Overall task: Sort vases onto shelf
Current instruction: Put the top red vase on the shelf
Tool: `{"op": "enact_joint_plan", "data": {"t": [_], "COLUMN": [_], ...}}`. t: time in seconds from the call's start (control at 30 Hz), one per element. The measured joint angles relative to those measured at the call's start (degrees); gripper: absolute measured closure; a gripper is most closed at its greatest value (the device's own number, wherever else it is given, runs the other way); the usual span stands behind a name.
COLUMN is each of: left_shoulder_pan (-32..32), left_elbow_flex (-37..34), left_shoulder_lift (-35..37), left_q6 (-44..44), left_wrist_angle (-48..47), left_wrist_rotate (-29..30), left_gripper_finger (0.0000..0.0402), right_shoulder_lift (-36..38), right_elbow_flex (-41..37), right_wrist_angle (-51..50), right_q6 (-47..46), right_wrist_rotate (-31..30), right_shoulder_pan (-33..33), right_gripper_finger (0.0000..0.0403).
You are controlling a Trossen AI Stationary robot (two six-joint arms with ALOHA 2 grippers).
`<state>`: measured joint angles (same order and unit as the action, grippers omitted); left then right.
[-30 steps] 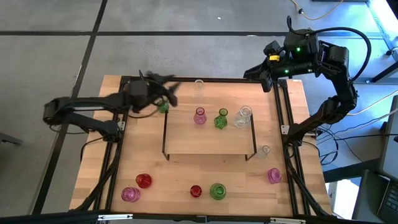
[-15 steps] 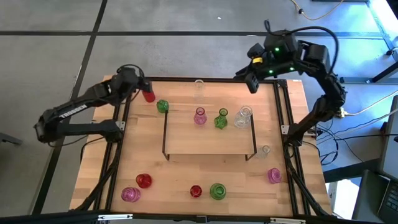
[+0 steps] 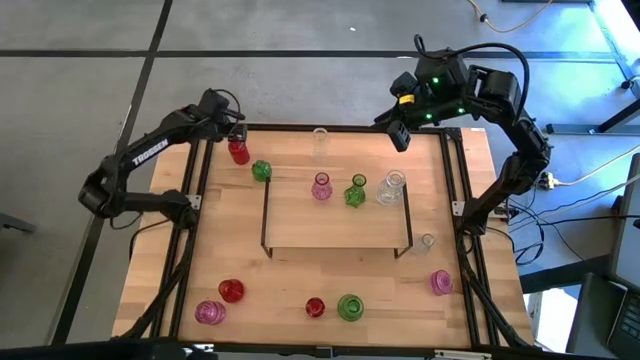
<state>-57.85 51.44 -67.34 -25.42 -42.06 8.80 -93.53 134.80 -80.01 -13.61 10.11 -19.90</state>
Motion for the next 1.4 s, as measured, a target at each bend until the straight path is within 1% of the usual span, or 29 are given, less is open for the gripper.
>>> {"op": "enact_joint_plan", "data": {"t": [0.07, 0.13, 0.27, 0.57, 1.0, 1.17, 1.4], "left_shoulder_pan": [-0.4, -0.8, -0.7, -0.7, -0.7, -0.6, -0.6], "left_elbow_flex": [0.2, 0.1, 0.1, 0.1, 0.1, 0.1, 0.1], "left_shoulder_lift": [-1.1, -1.7, -1.7, -0.2, -0.2, -2.3, -5.0], "left_q6": [0.1, 0.1, 0.3, 0.0, 1.4, 2.0, 2.0], "left_wrist_angle": [-0.5, -3.0, -5.0, -3.1, -3.6, -5.4, -2.8], "left_wrist_rotate": [-3.3, -4.5, -4.3, -3.8, -3.9, -3.8, -3.6], "left_gripper_finger": [0.0209, 0.0209, 0.0209, 0.0209, 0.0209, 0.0209, 0.0211], "right_shoulder_lift": [0.1, 0.2, 0.1, 0.1, 0.1, 0.1, 0.1], "right_elbow_flex": [0.0, 0.0, 0.0, 0.0, 0.0, 0.0, 0.0], "right_wrist_angle": [0.0, -0.2, -0.4, -0.4, -0.3, -0.3, -1.0], "right_q6": [0.0, 0.0, 0.1, 0.5, 0.6, 0.5, 0.1], "right_wrist_rotate": [0.0, 0.0, 0.0, 0.0, 0.0, 0.0, 0.0], "right_shoulder_pan": [0.0, 0.0, 0.0, 0.0, 0.0, 0.0, 0.0], "right_gripper_finger": [0.0292, 0.0292, 0.0292, 0.0292, 0.0292, 0.0292, 0.0292]}}
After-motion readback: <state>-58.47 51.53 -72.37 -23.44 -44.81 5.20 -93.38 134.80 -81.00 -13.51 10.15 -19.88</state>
